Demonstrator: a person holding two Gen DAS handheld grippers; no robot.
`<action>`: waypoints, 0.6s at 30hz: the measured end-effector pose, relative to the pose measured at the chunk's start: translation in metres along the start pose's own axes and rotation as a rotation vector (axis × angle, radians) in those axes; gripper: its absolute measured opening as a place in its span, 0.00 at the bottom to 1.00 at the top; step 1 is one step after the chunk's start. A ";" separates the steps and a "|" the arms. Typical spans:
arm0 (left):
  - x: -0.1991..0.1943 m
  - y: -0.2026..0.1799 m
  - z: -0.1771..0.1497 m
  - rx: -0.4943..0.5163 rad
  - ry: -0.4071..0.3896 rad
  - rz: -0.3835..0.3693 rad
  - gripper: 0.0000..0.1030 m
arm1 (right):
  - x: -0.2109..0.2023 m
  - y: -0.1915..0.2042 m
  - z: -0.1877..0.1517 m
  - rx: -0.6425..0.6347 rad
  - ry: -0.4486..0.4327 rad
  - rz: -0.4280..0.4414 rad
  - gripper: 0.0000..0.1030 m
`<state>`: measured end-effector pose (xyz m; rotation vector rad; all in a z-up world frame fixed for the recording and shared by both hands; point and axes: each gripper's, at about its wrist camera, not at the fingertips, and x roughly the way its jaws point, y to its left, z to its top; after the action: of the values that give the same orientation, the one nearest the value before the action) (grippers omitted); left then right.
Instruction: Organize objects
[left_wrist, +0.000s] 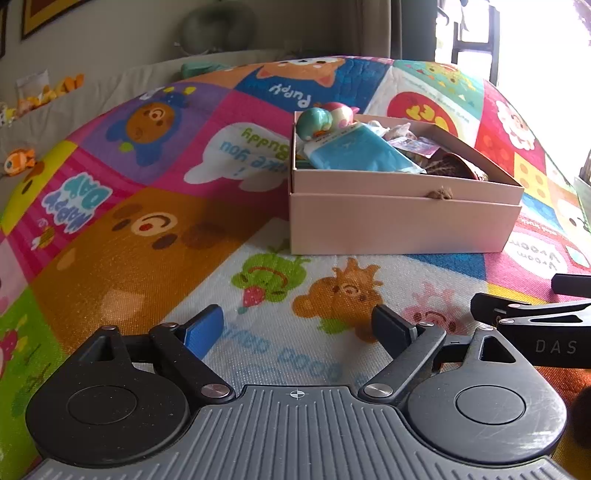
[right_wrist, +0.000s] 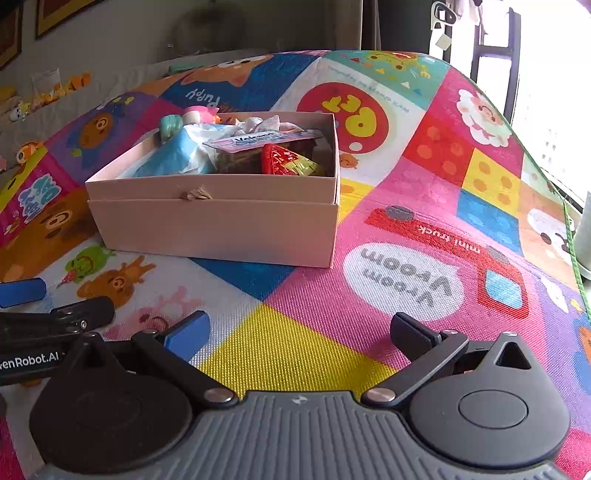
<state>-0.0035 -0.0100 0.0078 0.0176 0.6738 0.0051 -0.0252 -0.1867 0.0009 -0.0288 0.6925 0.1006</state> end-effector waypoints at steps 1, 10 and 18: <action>0.000 0.001 0.000 -0.003 0.000 -0.002 0.89 | 0.000 0.000 0.000 0.000 0.000 0.000 1.00; 0.000 0.001 0.000 -0.008 0.000 -0.005 0.89 | 0.001 0.000 0.000 0.001 0.000 0.000 1.00; 0.000 0.001 0.000 -0.007 0.000 -0.004 0.89 | 0.001 0.000 0.000 0.000 -0.001 0.000 1.00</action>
<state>-0.0031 -0.0094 0.0077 0.0091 0.6740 0.0034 -0.0246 -0.1865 0.0002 -0.0285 0.6920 0.1004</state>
